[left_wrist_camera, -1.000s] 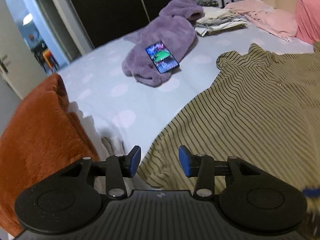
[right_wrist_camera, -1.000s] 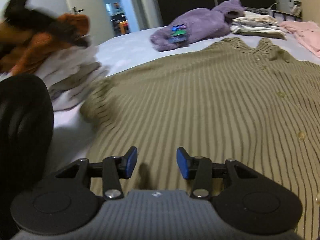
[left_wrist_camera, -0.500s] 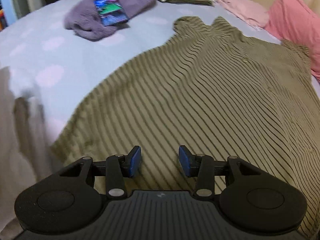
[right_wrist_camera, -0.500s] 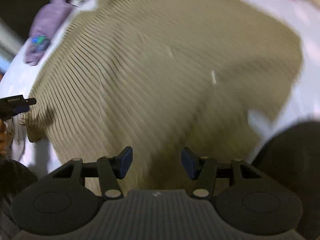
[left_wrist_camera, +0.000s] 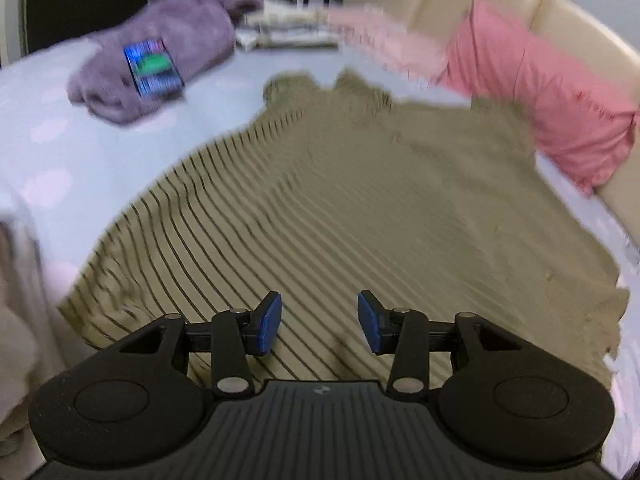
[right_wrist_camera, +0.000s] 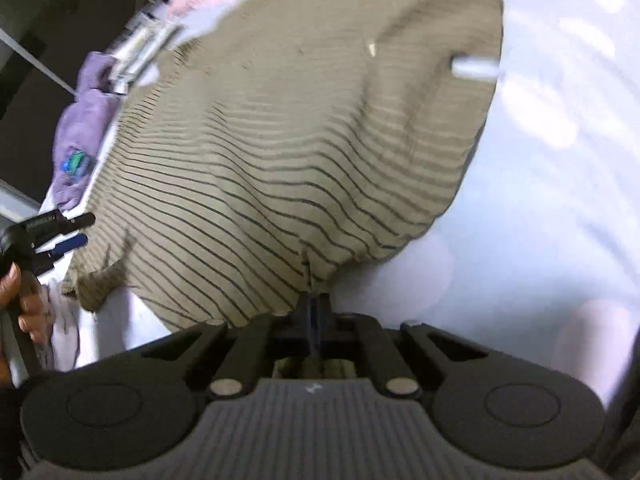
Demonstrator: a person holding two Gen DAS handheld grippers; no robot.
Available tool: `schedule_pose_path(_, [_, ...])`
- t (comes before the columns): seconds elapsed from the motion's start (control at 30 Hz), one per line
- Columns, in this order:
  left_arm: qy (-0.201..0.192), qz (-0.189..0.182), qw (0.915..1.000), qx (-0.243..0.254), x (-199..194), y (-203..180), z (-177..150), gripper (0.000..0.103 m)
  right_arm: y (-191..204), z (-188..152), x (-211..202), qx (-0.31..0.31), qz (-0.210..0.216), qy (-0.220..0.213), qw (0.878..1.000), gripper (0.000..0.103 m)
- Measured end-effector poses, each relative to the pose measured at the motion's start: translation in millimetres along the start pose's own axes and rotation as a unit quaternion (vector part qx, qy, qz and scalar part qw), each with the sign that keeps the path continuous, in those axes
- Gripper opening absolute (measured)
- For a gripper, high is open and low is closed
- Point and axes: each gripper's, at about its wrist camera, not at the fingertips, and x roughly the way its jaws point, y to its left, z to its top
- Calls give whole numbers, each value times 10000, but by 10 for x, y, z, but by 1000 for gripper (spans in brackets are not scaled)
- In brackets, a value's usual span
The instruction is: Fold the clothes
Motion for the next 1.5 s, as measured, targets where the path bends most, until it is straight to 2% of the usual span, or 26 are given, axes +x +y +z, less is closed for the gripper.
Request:
schedule_pose_path(0.1, [-159, 41, 9998, -62, -140, -19, 12, 47, -16, -39, -186, -89, -37, -140, 9999, 0])
schedule_pose_path(0.13, [-193, 36, 9998, -54, -172, -29, 19, 47, -45, -45, -200, -69, -48, -71, 9999, 0])
schedule_pose_path(0.17, [-235, 29, 9997, -40, -203, -38, 24, 47, -65, -63, -161, -118, -80, 72, 9999, 6])
schedule_pose_path(0.23, [-346, 17, 9994, 71, -217, -46, 13, 48, -44, -154, -85, -321, -75, 291, 9990, 10])
schedule_pose_path(0.3, [-168, 164, 9997, 83, -124, -41, 12, 47, 92, -235, -69, -602, 98, 261, 9978, 28])
schedule_pose_path(0.33, [-68, 200, 9998, 40, -93, -40, 15, 45, 191, -278, -75, -834, 227, 202, 9961, 44])
schedule_pose_path(0.4, [-38, 125, 9999, -76, -94, -38, 18, 45, 389, -372, -68, -1427, 401, 155, 9888, 46])
schedule_pose_path(0.47, [-117, 41, 9998, -124, -147, -48, 25, 45, 522, -472, -9, -2109, 340, 310, 9764, 52])
schedule_pose_path(0.5, [-160, 31, 9998, -108, -186, -48, 13, 45, 589, -522, 20, -2446, 308, 387, 9684, 51])
schedule_pose_path(0.53, [-188, 27, 9998, -84, -209, -58, 7, 46, 597, -566, 85, -2569, 325, 655, 9637, 30])
schedule_pose_path(0.57, [-213, 24, 9998, -62, -232, -66, 1, 46, 571, -607, 170, -2570, 367, 1031, 9602, 4])
schedule_pose_path(0.6, [-225, 20, 9997, -50, -245, -62, -6, 46, 545, -647, 254, -2567, 410, 1405, 9553, 0])
schedule_pose_path(0.67, [-228, 29, 9997, -61, -254, -43, -19, 46, 519, -738, 232, -2262, 1191, 1931, 9473, 0])
schedule_pose_path(0.73, [-171, 52, 9998, -124, -223, -16, -10, 46, 569, -783, 141, -2384, 1373, 1944, 9415, 4])
schedule_pose_path(0.8, [-151, 45, 9998, -141, -203, -6, -3, 46, 552, -693, 50, -2380, 1032, 1432, 9551, 20])
schedule_pose_path(0.83, [-151, 40, 9998, -135, -198, -4, -4, 46, 511, -611, 21, -2258, 814, 1142, 9640, 44])
schedule_pose_path(0.93, [-93, 82, 9999, -120, -163, 8, -19, 46, 339, -362, 80, -1684, 366, 670, 9828, 45])
schedule_pose_path(1.03, [-34, 124, 9999, -106, -129, 21, -34, 46, 236, -226, 247, -1320, 342, 536, 9892, 45])
schedule_pose_path(1.07, [-15, 138, 9999, -101, -118, 26, -39, 46, 210, -197, 316, -1227, 390, 521, 9903, 32])
schedule_pose_path(1.1, [0, 152, 9998, -97, -109, 29, -44, 46, 200, -178, 372, -1165, 485, 517, 9907, 10])
schedule_pose_path(1.13, [-13, 165, 9998, -98, -121, 26, -46, 46, 197, -185, 356, -1173, 528, 494, 9905, 1])
schedule_pose_path(1.3, [-44, 164, 9998, -39, -158, -4, -45, 46, 184, -276, 92, -1365, 526, 311, 9887, 0])
schedule_pose_path(1.43, [-53, 152, 9999, 38, -162, -28, -45, 46, 94, -225, -141, -1021, 637, 359, 9921, 0])
schedule_pose_path(1.5, [1, 171, 9998, 52, -132, -26, -49, 46, 98, -236, -157, -1052, 523, 358, 9924, 0])
